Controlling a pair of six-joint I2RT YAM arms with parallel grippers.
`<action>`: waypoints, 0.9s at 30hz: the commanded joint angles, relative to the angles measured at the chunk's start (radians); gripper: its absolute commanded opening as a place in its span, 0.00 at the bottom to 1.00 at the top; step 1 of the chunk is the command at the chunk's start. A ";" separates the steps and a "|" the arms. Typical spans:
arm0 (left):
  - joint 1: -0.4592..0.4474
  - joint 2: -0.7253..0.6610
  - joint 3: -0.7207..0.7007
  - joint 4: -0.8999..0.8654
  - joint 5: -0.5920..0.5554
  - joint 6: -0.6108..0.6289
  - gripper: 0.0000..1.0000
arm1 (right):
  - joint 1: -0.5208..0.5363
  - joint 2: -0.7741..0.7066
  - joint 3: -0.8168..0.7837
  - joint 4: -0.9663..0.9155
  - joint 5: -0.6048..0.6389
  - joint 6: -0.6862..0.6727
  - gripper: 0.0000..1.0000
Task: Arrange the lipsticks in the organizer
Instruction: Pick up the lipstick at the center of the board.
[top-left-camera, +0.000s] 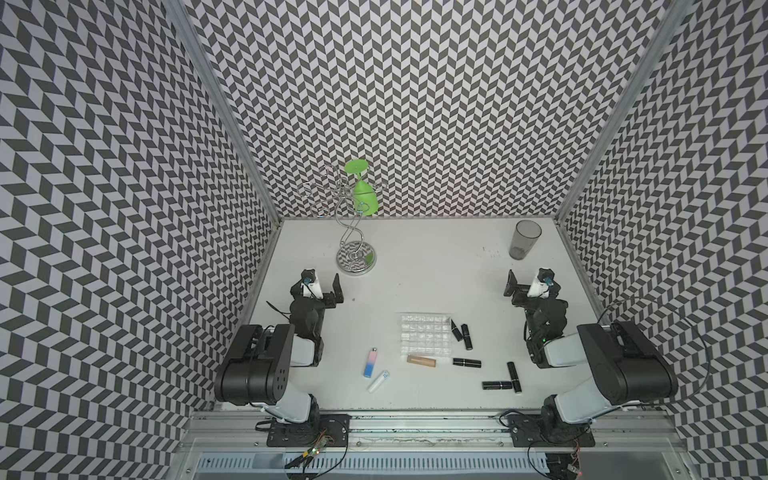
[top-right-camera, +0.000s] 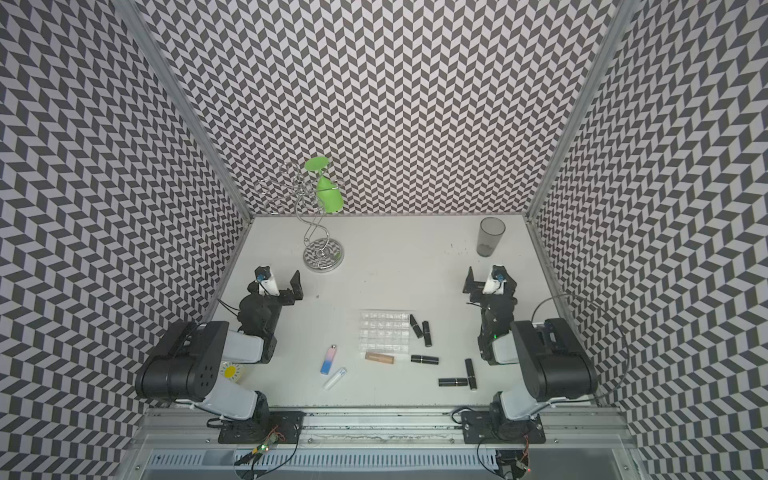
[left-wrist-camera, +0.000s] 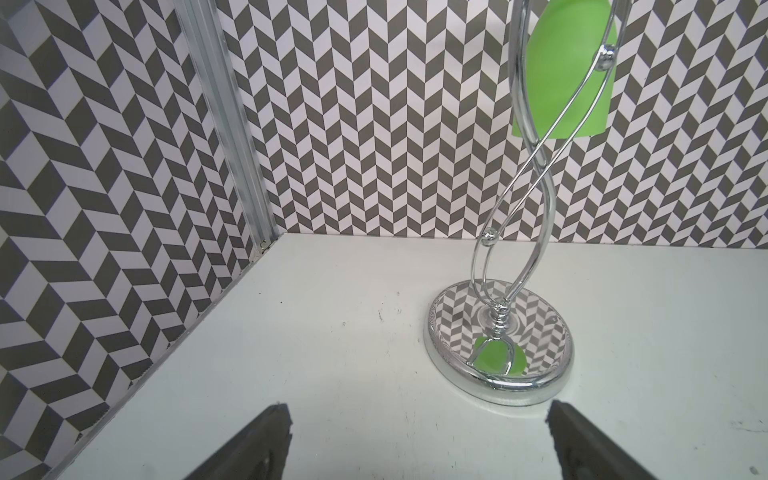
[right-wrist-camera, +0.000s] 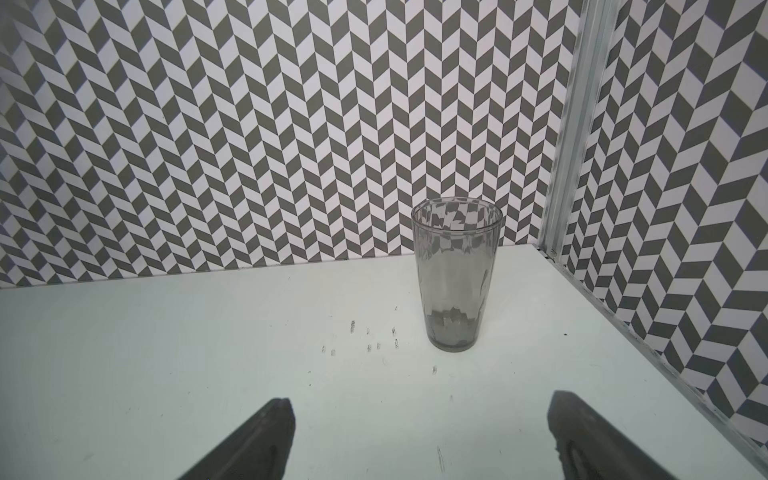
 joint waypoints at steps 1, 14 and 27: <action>-0.003 -0.006 0.012 0.003 -0.003 0.013 1.00 | -0.001 0.010 -0.007 0.060 0.001 0.006 1.00; -0.003 -0.005 0.012 0.002 -0.003 0.011 1.00 | -0.001 0.010 -0.007 0.061 0.001 0.004 1.00; -0.035 -0.109 0.035 -0.109 -0.081 0.024 1.00 | 0.050 -0.176 0.031 -0.149 0.017 -0.063 1.00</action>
